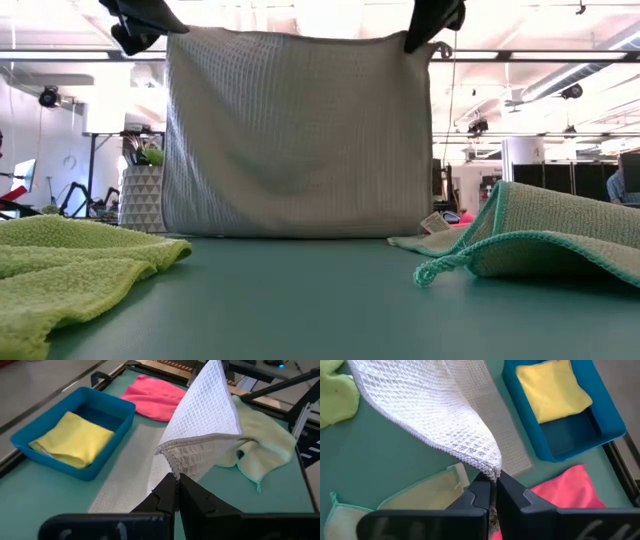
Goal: Fold microfiber towels
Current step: Fold the gray microfiber cloth
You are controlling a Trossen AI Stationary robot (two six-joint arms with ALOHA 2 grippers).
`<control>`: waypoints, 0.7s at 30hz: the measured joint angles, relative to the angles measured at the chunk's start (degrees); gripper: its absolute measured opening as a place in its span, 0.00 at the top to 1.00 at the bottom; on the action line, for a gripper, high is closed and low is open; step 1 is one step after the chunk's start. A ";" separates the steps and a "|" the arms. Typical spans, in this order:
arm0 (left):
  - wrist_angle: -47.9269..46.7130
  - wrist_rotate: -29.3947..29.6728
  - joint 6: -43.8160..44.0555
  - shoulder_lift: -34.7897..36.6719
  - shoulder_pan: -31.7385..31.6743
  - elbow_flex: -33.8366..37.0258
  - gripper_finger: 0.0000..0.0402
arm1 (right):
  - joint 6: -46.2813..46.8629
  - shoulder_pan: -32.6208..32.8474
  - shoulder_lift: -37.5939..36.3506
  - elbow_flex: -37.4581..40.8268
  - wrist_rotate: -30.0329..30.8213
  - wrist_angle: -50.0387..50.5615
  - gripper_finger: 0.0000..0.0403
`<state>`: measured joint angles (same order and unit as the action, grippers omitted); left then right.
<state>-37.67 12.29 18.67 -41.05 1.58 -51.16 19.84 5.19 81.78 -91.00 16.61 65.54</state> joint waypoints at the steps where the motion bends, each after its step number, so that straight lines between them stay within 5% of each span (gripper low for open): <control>1: -0.99 0.18 -0.06 -0.03 0.00 -0.46 1.00 | 0.37 0.17 0.04 -0.14 0.08 0.39 0.98; 8: -7.14 5.18 -3.57 -0.05 -0.08 -3.46 1.00 | 0.27 0.17 0.06 -0.42 4.30 0.24 0.98; 14: -6.99 15.67 -13.76 -0.49 -1.10 -7.10 1.00 | -1.69 -0.83 0.06 -0.49 16.73 0.23 0.98; 21: -6.83 18.62 -23.60 -3.42 -4.08 -13.76 1.00 | -7.15 -1.60 0.44 -8.58 27.63 -0.48 0.98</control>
<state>-44.50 30.91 -4.93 -44.47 -2.49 -64.92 12.69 3.60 82.22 -99.58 44.24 65.06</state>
